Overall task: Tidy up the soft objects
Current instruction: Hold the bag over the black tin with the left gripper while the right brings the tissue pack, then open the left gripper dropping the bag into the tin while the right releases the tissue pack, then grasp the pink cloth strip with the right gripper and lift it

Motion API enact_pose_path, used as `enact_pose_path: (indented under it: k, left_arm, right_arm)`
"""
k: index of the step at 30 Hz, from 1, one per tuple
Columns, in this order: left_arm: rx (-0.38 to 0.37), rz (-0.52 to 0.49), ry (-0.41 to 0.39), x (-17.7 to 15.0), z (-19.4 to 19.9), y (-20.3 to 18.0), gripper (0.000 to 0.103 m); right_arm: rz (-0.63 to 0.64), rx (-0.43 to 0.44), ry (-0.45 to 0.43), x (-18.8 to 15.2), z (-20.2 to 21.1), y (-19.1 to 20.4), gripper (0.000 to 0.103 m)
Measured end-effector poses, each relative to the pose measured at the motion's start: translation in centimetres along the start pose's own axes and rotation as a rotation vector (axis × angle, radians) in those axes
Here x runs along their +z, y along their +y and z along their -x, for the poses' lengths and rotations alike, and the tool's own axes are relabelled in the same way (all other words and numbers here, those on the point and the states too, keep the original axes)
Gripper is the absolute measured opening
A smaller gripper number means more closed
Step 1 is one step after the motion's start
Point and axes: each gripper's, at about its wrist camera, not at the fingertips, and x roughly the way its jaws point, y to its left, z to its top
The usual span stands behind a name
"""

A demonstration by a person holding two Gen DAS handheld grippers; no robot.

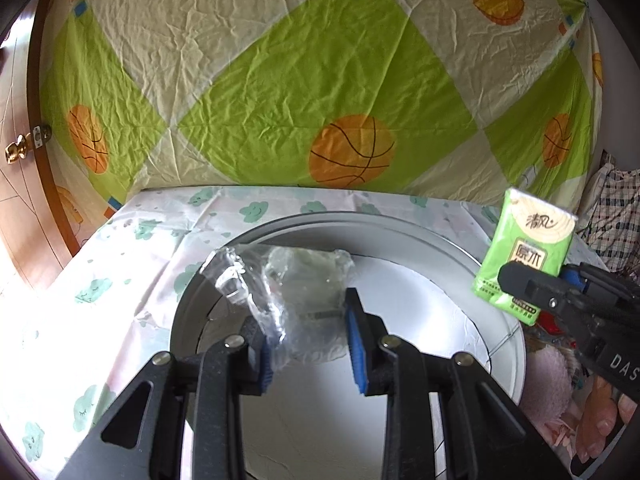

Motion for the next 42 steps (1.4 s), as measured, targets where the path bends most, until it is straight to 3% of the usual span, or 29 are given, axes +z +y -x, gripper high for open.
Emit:
enact_pose_path:
  k: [12, 17, 24, 26, 27, 31, 36, 42]
  left_arm:
    - [0.041, -0.030, 0.161, 1.8, -4.1, 0.6, 0.029]
    - [0.046, -0.024, 0.212, 2.0, -5.3, 1.1, 0.029]
    - [0.070, -0.035, 0.216, 2.2, -5.4, 1.1, 0.034]
    - [0.081, -0.043, 0.210, 2.2, -5.4, 1.0, 0.034]
    - [0.088, -0.045, 0.208, 2.2, -5.3, 1.0, 0.039]
    - [0.101, -0.036, 0.160, 2.3, -4.4, 1.0, 0.070]
    - [0.093, -0.009, 0.091, 1.3, -2.3, 0.7, 0.077]
    - [0.093, -0.019, -0.049, -1.9, 2.3, -1.3, 0.086]
  right_arm:
    - [-0.094, 0.044, 0.230, 1.1, -6.7, -3.0, 0.028]
    - [-0.087, 0.028, 0.287, 1.3, -8.3, -3.3, 0.028]
    - [-0.076, 0.042, 0.354, 1.4, -9.8, -3.3, 0.030]
    - [-0.078, 0.032, 0.341, 1.5, -9.7, -3.2, 0.032]
    - [-0.086, 0.034, 0.335, 1.5, -9.7, -3.3, 0.035]
    - [-0.119, 0.028, 0.300, 1.9, -9.1, -3.9, 0.055]
    - [-0.153, 0.018, 0.209, 2.6, -6.3, -4.9, 0.060]
    - [-0.154, 0.002, 0.108, 1.5, 0.4, -7.2, 0.067]
